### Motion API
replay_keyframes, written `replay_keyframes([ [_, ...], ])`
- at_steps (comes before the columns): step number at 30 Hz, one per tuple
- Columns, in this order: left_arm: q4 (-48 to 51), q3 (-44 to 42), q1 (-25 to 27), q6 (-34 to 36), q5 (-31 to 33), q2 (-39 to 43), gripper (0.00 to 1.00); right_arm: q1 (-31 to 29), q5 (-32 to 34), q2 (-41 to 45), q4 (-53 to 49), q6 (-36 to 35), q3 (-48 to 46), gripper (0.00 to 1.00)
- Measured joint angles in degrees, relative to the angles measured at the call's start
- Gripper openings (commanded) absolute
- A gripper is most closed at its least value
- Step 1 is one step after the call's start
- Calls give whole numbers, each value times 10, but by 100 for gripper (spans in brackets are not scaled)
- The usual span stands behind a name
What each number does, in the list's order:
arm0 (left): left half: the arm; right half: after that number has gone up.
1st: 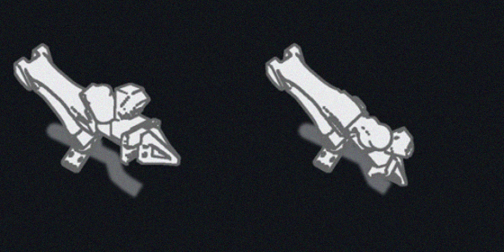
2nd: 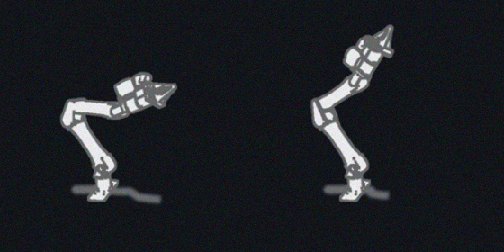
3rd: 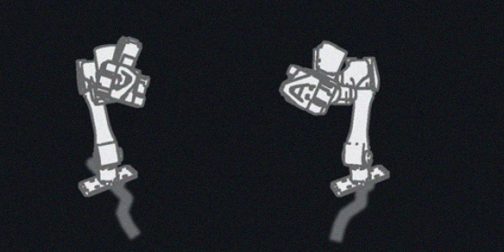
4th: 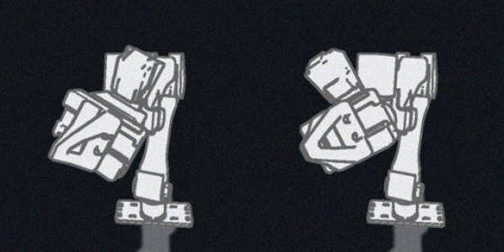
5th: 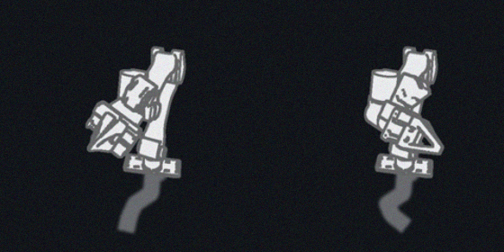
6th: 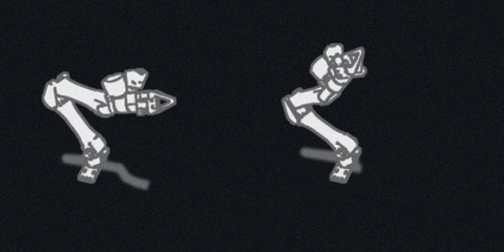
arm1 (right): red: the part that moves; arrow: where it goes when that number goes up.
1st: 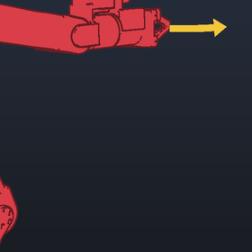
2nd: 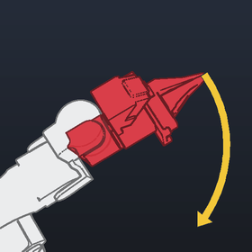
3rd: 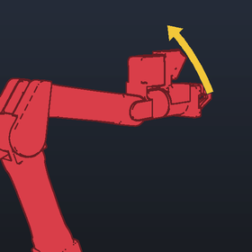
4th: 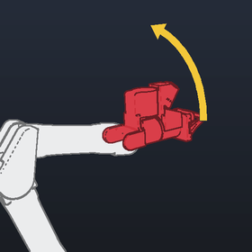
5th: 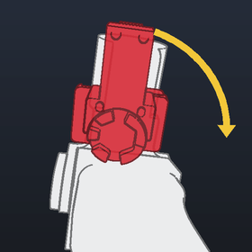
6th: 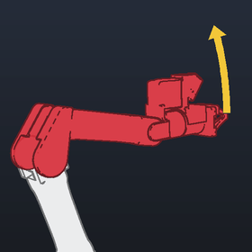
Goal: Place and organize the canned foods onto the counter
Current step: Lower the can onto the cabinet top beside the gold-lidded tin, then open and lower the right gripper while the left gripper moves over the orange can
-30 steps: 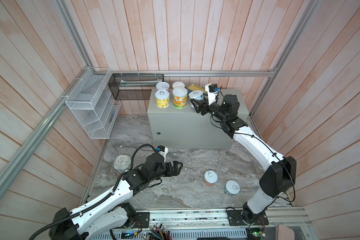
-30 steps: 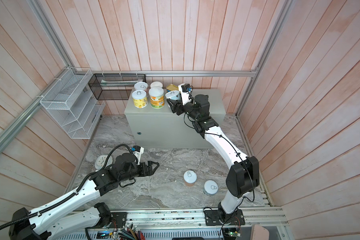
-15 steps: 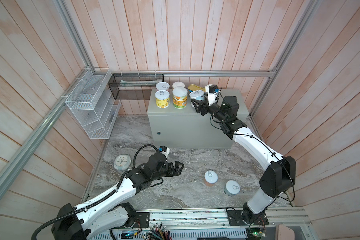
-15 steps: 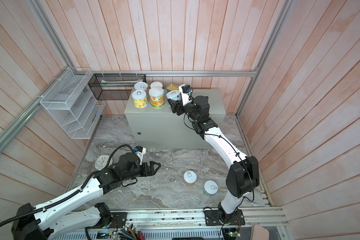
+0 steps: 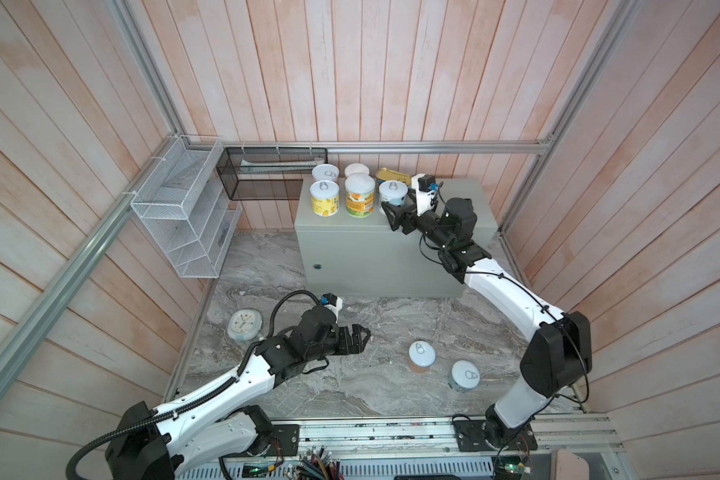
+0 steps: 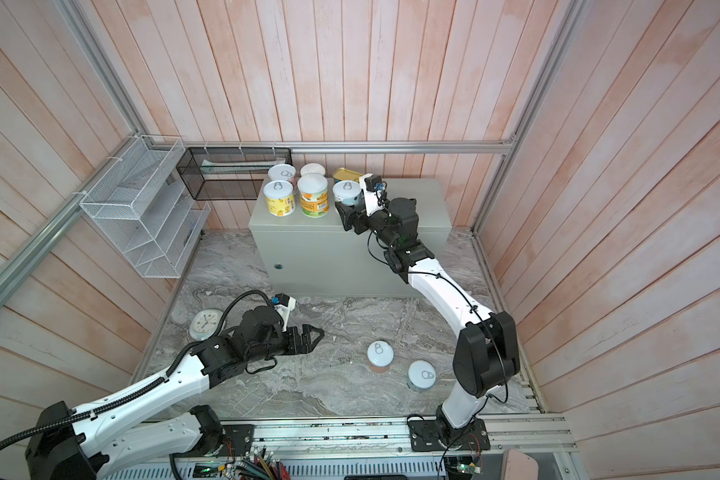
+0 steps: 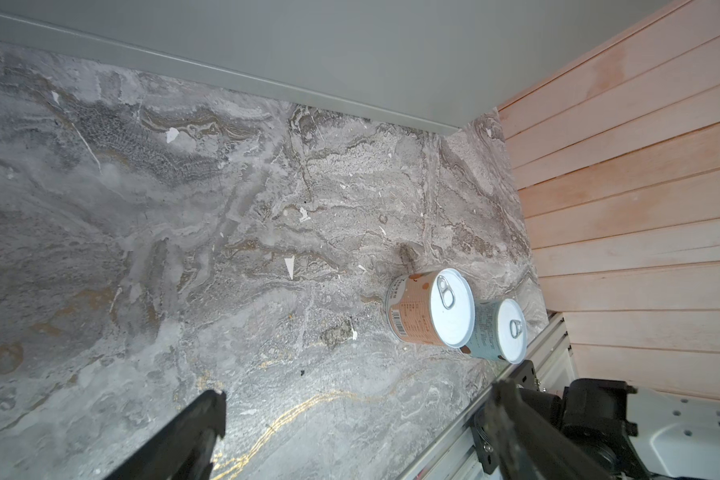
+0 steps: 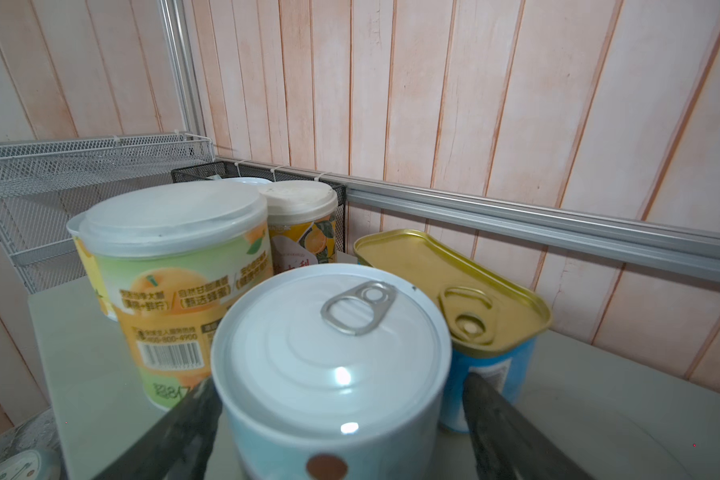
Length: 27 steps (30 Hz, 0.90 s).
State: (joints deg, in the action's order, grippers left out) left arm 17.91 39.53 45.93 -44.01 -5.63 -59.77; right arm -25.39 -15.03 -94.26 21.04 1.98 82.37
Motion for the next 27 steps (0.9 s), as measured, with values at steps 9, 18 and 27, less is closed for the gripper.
replay_keyframes([
  [9, -6, 0, 4, 3, -1, -3, 100, 0, 38, 143, 12, 12, -139, 95],
  [18, -5, 32, 30, 25, 6, -52, 100, 0, 101, 307, 0, 17, -276, 98],
  [27, -11, 101, 90, 40, 32, -117, 100, 1, 181, 468, -32, 40, -409, 98],
])
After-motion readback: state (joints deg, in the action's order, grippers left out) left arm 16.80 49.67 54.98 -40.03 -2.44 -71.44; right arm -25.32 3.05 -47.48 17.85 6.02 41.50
